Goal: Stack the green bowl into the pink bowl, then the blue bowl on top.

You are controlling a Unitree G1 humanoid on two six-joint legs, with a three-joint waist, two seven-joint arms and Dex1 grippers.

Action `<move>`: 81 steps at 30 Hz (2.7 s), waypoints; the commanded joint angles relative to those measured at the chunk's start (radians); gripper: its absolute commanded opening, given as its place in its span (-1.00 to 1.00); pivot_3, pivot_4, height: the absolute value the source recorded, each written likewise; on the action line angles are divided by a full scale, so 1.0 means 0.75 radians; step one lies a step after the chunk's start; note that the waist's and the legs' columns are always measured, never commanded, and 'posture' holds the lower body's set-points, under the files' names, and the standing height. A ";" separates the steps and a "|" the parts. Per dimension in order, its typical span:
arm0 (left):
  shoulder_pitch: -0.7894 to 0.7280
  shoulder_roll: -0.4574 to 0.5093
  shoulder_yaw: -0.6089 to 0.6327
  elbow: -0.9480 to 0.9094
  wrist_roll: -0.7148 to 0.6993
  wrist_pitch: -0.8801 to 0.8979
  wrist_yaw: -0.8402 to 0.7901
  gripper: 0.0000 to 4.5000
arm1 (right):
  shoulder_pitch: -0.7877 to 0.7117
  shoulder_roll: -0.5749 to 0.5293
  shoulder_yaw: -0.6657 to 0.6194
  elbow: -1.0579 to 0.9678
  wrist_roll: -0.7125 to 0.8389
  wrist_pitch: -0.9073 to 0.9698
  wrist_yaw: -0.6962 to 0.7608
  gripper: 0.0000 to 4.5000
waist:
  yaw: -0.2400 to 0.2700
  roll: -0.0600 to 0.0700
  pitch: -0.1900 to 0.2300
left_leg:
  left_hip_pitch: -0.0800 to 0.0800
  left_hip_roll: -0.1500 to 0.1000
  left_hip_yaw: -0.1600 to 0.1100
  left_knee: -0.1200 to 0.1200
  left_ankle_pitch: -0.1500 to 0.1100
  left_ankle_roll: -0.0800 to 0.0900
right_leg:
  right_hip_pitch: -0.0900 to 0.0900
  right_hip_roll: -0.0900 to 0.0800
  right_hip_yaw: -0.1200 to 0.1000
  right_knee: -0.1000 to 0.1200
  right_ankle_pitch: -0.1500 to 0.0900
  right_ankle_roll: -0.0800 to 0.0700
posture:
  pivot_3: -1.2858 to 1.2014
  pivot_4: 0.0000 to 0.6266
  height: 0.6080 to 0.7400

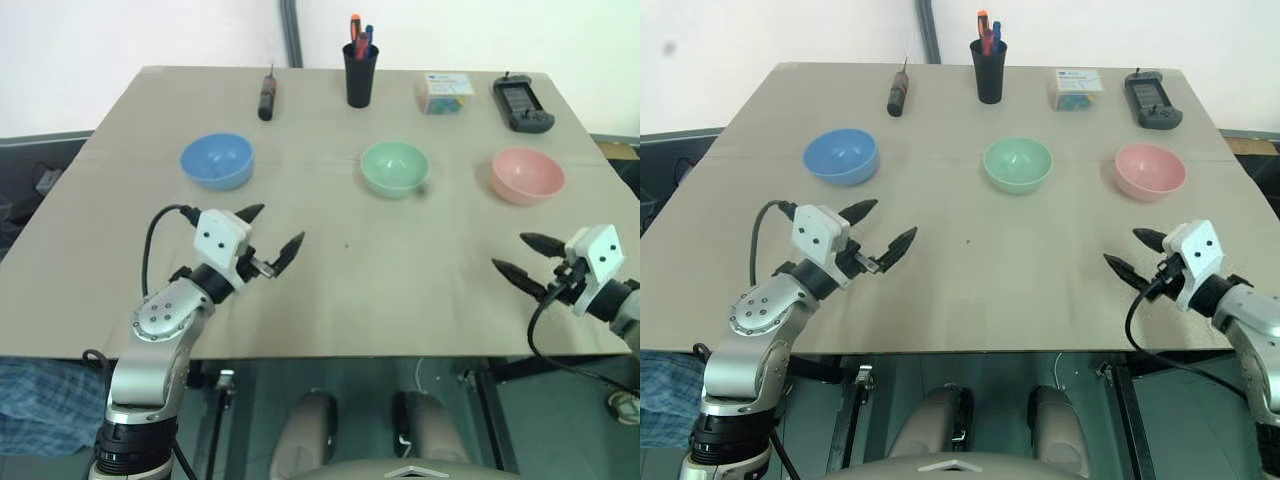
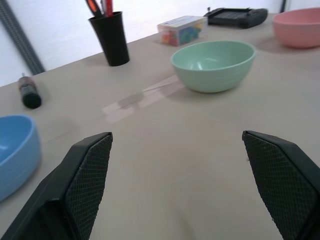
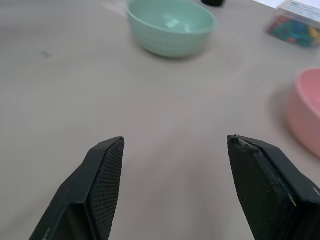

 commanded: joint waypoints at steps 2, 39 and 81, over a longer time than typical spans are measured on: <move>-0.033 -0.027 -0.001 -0.029 -0.149 -0.009 -0.077 0.95 | -0.207 -0.106 0.071 0.129 -0.155 -0.021 -0.037 0.54 | -0.001 0.000 0.000 | 0.000 0.000 0.000 0.000 0.000 0.000 | 0.000 0.000 0.000 0.000 0.000 0.000 | 0.03 -0.52 1.00; -0.120 -0.036 -0.102 -0.067 -0.482 0.078 -0.240 0.95 | -1.538 -0.042 0.841 2.037 -1.052 -0.834 0.066 -0.97 | -0.036 0.001 0.001 | -0.001 -0.001 0.008 -0.004 0.002 -0.003 | -0.003 -0.001 0.005 -0.003 0.000 0.000 | 0.03 -0.52 1.00; 0.134 0.345 0.303 0.001 -0.498 0.059 -0.469 0.95 | -1.071 0.156 1.155 -0.073 -0.926 0.006 0.878 -0.06 | -0.031 0.002 0.001 | -0.001 0.000 0.001 -0.008 0.000 0.000 | -0.005 -0.002 0.000 -0.002 0.000 0.000 | 0.03 -0.52 1.00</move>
